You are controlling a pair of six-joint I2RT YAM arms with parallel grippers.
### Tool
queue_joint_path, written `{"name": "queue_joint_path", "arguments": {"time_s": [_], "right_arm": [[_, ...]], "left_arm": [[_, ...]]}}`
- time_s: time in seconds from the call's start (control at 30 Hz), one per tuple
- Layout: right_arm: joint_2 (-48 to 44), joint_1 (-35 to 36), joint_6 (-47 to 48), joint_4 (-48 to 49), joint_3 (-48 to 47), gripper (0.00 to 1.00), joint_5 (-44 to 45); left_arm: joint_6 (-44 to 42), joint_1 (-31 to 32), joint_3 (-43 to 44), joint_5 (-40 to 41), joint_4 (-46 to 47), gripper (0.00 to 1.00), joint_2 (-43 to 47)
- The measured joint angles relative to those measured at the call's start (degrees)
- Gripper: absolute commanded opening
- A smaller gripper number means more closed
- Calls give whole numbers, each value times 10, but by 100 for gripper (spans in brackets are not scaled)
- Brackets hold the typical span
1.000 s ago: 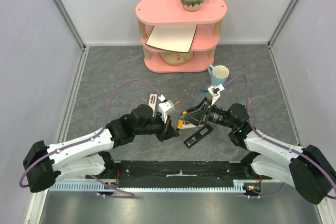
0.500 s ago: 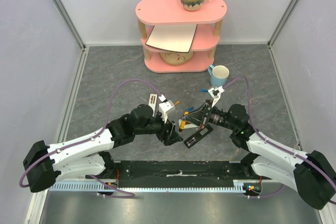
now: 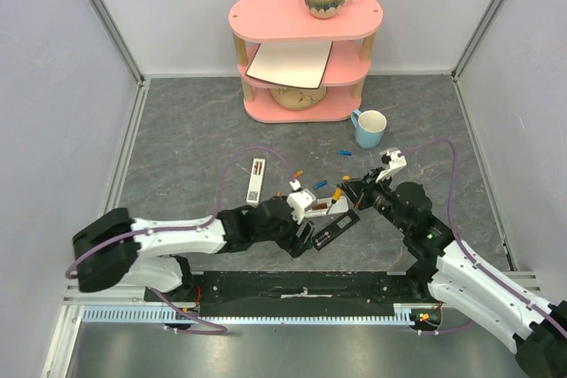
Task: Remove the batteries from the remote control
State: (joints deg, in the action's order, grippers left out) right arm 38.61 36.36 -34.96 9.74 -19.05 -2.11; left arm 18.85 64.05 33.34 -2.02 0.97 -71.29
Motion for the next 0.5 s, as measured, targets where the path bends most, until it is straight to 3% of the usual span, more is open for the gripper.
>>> {"name": "queue_joint_path", "arguments": {"time_s": [0.33,0.5], "right_arm": [[-5,-1,8,-47,0,0,62],[-11,-2,12,-52,2,0,66]], "left_arm": [[-4,106,48,141,78,81,-192],[-5,116,63,168,125,66,-229]]}}
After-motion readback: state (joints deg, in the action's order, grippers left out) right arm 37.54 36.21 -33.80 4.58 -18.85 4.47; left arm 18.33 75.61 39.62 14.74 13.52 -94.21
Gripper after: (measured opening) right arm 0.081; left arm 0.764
